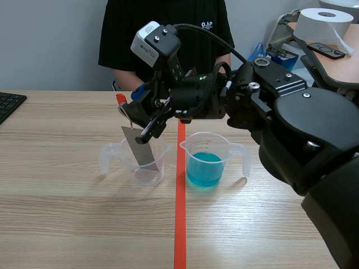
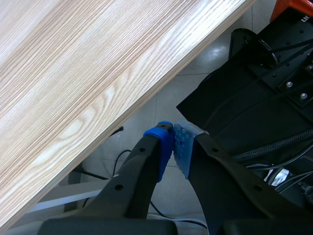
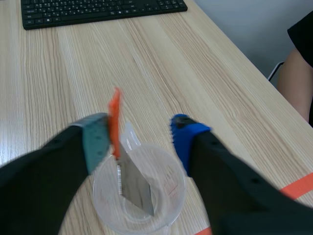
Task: Do the redox reaction experiment.
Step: 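Put the plate into the left beaker, then return to the home posture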
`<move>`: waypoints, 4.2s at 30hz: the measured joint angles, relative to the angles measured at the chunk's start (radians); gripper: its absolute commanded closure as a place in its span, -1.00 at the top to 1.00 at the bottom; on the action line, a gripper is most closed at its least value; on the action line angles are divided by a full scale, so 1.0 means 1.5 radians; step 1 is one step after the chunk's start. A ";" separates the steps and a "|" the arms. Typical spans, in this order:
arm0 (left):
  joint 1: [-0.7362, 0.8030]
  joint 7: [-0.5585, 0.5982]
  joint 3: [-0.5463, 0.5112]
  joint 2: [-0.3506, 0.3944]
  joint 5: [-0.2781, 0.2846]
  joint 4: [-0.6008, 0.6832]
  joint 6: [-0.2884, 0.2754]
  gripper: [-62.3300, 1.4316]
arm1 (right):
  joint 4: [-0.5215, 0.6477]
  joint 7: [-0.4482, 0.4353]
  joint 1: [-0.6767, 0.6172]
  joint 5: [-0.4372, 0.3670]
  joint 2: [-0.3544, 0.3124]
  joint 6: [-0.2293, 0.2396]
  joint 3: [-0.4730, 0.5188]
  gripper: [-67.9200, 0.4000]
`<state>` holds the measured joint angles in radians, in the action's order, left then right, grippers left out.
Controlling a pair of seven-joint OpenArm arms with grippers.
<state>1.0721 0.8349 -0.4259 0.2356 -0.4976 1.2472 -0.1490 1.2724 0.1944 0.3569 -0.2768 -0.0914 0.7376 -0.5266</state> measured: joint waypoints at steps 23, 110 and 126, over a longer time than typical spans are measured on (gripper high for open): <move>0.000 -0.115 0.000 0.000 0.000 -0.011 -0.003 -0.83 | 0.057 -0.003 -0.045 -0.103 -0.013 -0.003 -0.107 1.00; -0.018 0.095 0.111 0.006 0.412 0.280 -0.056 1.00 | 0.585 -0.079 -0.779 -0.140 -0.378 -0.205 0.393 1.00; -0.057 0.006 0.111 0.006 0.410 0.280 -0.056 1.00 | 0.585 -0.079 -0.779 -0.140 -0.378 -0.205 0.393 1.00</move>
<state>0.9859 0.8433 -0.2592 0.2443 0.1169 1.6669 -0.2329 2.1498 0.0765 -0.8120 -0.4866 -0.6590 0.4297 0.0635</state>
